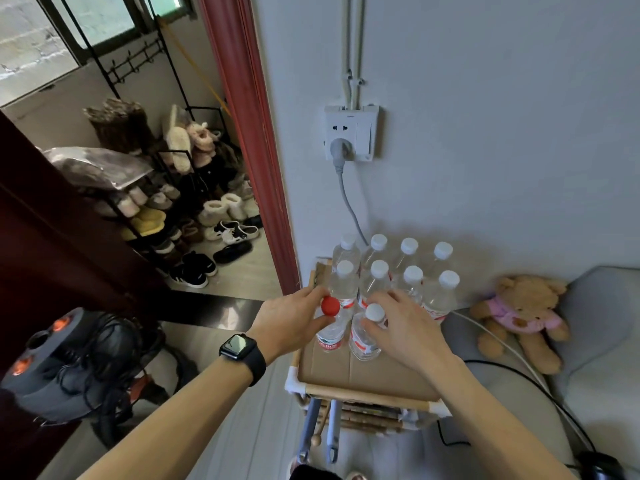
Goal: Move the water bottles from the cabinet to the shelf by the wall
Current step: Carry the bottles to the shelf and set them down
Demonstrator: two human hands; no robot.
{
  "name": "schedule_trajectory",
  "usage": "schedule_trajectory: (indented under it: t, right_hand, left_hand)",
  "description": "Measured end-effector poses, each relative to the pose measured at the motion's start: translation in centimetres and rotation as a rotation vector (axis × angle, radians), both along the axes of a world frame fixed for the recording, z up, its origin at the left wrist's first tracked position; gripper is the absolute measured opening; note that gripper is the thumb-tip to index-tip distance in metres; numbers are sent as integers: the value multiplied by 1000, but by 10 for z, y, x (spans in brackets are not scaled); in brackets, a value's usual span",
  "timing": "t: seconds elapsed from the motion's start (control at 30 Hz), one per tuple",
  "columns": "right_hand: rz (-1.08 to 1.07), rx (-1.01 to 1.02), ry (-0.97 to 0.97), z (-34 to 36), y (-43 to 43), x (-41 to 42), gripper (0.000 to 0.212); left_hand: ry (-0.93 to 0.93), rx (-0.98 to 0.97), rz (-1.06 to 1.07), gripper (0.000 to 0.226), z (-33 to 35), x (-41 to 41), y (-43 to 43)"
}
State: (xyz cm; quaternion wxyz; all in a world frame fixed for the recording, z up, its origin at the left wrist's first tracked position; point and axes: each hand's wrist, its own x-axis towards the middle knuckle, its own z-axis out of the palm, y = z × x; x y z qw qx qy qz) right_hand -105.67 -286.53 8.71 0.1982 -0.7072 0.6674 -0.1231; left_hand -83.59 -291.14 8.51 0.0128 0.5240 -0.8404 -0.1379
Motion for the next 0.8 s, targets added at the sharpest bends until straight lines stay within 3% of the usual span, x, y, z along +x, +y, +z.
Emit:
schedule_trajectory:
  t: [0.2,0.43,0.57,0.67,0.8]
  right_hand:
    - [-104,-8,80,-2,6,-3,48]
    - [5,-63,131,2,3,-5,29]
    - [31,-26,101,6,3,-13,39]
    - [-21,-33,167,4,3,-17,45]
    - [-80,-41,202,-5,3,-17,54]
  left_hand:
    - [0,6,-24,48,9,-5,-4]
    - [-26,5,-17,31,15,-16,-14]
    - [24,6,14,31,7,-19,-9]
    - [24,28,15,45,6,-20,-8]
    - [32,66,43,33,0,-21,-9]
